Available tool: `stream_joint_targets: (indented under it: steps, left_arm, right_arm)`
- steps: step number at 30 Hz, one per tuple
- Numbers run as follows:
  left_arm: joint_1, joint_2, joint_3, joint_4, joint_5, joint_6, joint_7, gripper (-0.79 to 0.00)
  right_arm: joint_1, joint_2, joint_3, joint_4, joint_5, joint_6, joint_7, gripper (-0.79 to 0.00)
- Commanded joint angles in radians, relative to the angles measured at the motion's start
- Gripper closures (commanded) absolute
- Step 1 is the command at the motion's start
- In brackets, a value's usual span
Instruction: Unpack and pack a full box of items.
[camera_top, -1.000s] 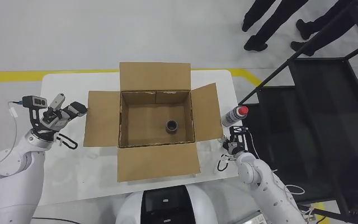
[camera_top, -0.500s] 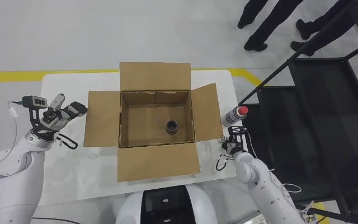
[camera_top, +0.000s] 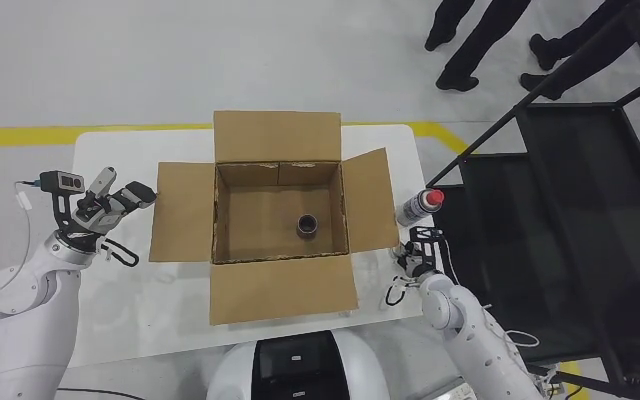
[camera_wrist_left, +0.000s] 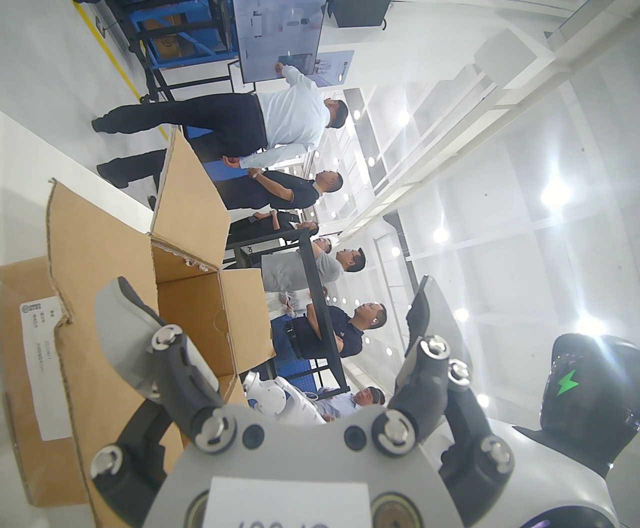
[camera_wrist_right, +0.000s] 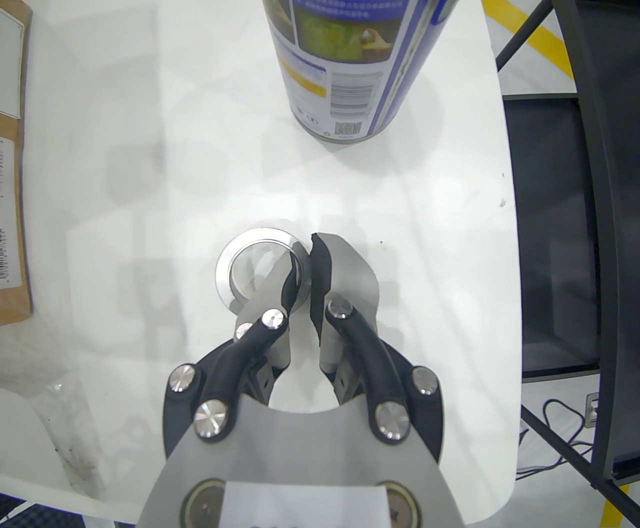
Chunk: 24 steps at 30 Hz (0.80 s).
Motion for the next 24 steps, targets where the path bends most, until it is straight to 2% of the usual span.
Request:
stream_joint_targets:
  steps: [1,17,24]
  left_arm:
    - [0.000,0.000,0.000,0.000,-0.002,0.000,0.000,-0.785]
    - [0.000,0.000,0.000,0.000,-0.002,0.000,0.000,-0.785]
    - [0.000,0.000,0.000,0.000,-0.002,0.000,0.000,-0.785]
  right_arm:
    - [-0.030,0.004,0.024,-0.028,-0.001,-0.005,-0.012,0.000]
    - [-0.308,0.027,0.232,-0.380,0.038,-0.162,-0.113,0.000]
    - [-0.404,0.029,0.289,-0.528,-0.002,-0.181,-0.132,0.000]
